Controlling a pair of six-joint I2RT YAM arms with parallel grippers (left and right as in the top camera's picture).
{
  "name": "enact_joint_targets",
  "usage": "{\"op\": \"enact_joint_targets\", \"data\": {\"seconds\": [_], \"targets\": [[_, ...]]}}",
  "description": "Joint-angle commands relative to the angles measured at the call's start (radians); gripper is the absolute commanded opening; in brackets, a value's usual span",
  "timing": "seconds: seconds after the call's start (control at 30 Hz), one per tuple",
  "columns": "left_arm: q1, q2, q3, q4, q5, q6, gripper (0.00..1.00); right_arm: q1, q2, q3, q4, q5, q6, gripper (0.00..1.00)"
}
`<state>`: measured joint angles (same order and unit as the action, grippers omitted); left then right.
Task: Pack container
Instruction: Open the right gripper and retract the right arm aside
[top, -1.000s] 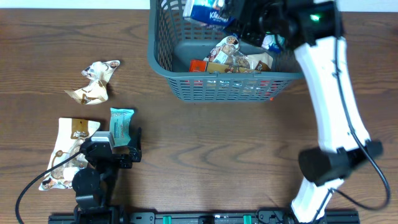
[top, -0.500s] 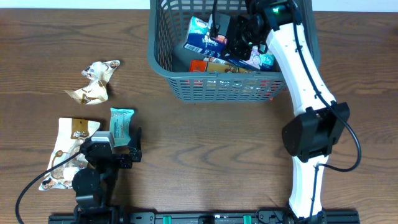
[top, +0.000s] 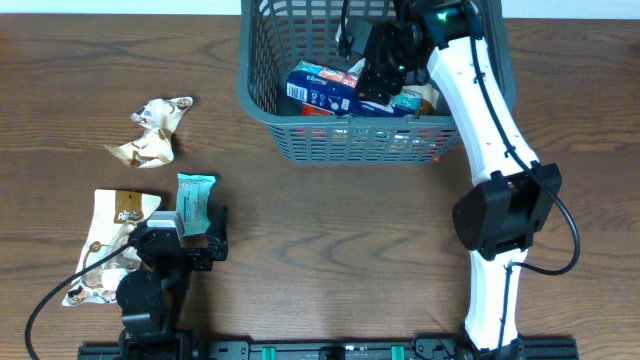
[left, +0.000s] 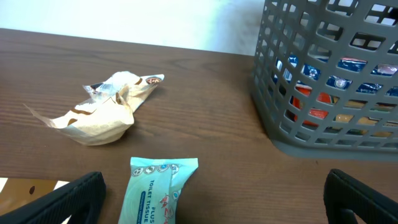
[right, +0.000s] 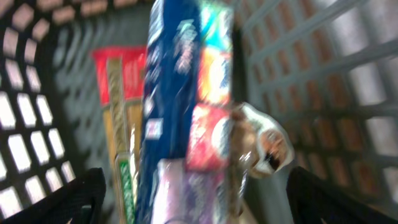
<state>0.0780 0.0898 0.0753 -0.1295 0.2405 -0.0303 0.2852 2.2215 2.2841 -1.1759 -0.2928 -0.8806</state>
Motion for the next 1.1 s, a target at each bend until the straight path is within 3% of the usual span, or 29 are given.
{"op": "enact_joint_targets", "data": {"seconds": [0.0,0.23,0.37,0.47,0.7,0.9,1.07], "targets": [[0.005,0.001,-0.011,0.004,0.013,-0.013,0.99,0.006,-0.072,0.097,0.063,-0.059,0.116,0.89],[0.005,0.004,0.031,-0.047,-0.001,-0.083,0.99,-0.138,-0.204,0.311,0.142,-0.05,0.411,0.99],[0.005,0.071,0.187,-0.22,-0.079,-0.109,0.99,-0.367,-0.263,0.322,0.105,-0.046,0.701,0.99],[0.005,0.177,0.339,-0.328,-0.143,-0.094,0.99,-0.527,-0.267,0.322,0.035,-0.073,0.816,0.99],[0.005,0.612,0.84,-0.612,-0.174,-0.095,0.99,-0.718,-0.239,0.298,-0.142,-0.071,0.843,0.99],[0.005,0.987,1.273,-0.967,-0.175,-0.093,0.99,-0.725,-0.226,0.157,-0.223,0.009,0.838,0.99],[0.005,1.175,1.484,-1.184,-0.175,0.018,0.99,-0.721,-0.226,-0.037,-0.199,0.015,0.831,0.99]]}}
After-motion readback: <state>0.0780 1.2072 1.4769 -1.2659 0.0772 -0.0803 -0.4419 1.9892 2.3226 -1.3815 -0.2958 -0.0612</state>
